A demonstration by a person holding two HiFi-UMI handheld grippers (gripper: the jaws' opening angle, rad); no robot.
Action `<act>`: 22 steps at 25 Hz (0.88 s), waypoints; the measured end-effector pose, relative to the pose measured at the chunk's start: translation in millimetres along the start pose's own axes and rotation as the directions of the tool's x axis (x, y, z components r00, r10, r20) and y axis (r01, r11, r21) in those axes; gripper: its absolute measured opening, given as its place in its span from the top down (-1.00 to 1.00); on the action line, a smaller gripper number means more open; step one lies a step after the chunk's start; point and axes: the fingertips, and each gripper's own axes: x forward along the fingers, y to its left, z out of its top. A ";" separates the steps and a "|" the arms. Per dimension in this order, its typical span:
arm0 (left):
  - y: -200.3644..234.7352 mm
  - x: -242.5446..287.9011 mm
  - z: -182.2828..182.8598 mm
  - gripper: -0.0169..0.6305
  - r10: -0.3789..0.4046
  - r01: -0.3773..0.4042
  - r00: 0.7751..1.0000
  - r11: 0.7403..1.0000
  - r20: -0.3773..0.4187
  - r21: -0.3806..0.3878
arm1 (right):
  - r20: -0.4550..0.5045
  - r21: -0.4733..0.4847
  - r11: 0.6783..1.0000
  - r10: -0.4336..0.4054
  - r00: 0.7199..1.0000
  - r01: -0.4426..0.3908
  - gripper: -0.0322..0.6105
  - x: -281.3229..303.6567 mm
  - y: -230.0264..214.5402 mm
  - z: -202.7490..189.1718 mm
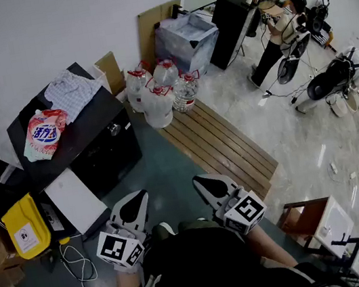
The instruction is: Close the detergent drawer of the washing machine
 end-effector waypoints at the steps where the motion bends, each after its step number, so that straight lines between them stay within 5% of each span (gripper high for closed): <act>1: 5.2 -1.8 -0.2 0.91 -0.001 0.001 1.000 1.000 -0.003 0.000 | 0.019 0.007 1.000 0.006 1.000 -0.006 0.86 6.6 4.3 4.9; 13: 53.0 -22.3 -8.7 0.91 0.014 -0.014 1.000 1.000 -0.012 -0.022 | -0.009 0.053 0.999 0.012 1.000 -0.012 0.85 56.9 15.5 5.1; 22: 84.6 3.9 -17.3 0.91 0.071 -0.072 0.997 0.997 -0.042 -0.019 | -0.102 0.098 0.995 -0.025 0.994 0.035 0.85 109.8 -33.1 -5.7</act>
